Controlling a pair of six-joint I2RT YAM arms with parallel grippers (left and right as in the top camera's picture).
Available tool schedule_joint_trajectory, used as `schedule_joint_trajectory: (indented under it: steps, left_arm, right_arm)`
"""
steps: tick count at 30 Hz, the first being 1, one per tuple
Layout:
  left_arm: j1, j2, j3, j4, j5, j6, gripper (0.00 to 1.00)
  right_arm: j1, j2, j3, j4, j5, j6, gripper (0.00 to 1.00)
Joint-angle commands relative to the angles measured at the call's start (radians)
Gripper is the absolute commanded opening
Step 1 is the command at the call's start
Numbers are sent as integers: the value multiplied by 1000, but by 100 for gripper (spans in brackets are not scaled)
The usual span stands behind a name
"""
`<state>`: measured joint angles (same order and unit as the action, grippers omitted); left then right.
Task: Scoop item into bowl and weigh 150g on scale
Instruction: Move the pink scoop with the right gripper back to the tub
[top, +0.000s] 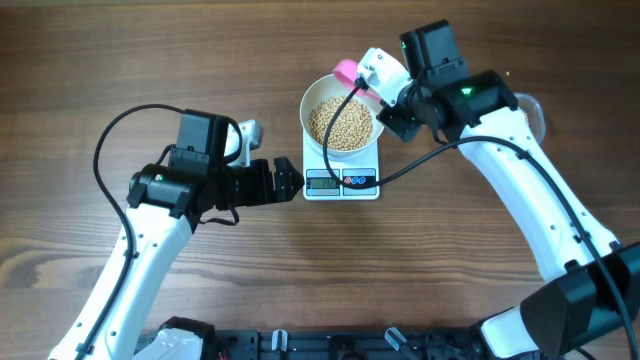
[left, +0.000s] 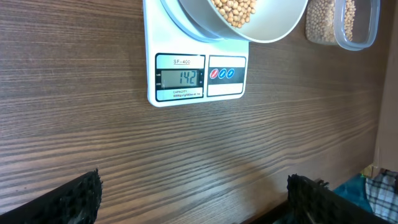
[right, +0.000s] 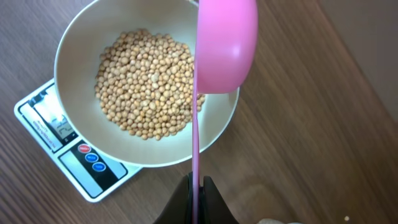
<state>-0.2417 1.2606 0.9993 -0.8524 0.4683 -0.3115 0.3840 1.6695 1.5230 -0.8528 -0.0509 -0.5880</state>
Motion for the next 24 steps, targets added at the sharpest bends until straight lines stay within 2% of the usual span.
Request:
schedule_joint_trajectory:
  steps: [1, 8, 11, 14, 18, 20, 22, 24]
  left_arm:
    - [4, 6, 1, 3, -10, 19, 100]
    - [4, 6, 1, 3, -10, 20, 100]
    - [4, 6, 1, 3, -10, 19, 100]
    - [4, 6, 1, 3, -10, 20, 100]
    - [4, 6, 1, 3, -10, 20, 100]
    - [4, 6, 1, 3, -10, 19, 100]
    - [4, 6, 1, 3, -10, 20, 100]
    - [4, 6, 1, 3, -10, 19, 100]
  right_arm:
    - [5, -32, 31, 7, 6, 35, 4]
    - [-15, -32, 31, -5, -71, 81, 4]
    - [-59, -32, 31, 0, -80, 183, 4]
    - [-168, -36, 34, -2, -131, 289, 4]
    - [-386, -37, 77, -10, -399, 366, 4]
    - [-478, -37, 89, -13, -474, 392, 4]
    - [-551, -37, 90, -23, -484, 415, 4]
    - [-623, -37, 90, -54, -399, 415, 4]
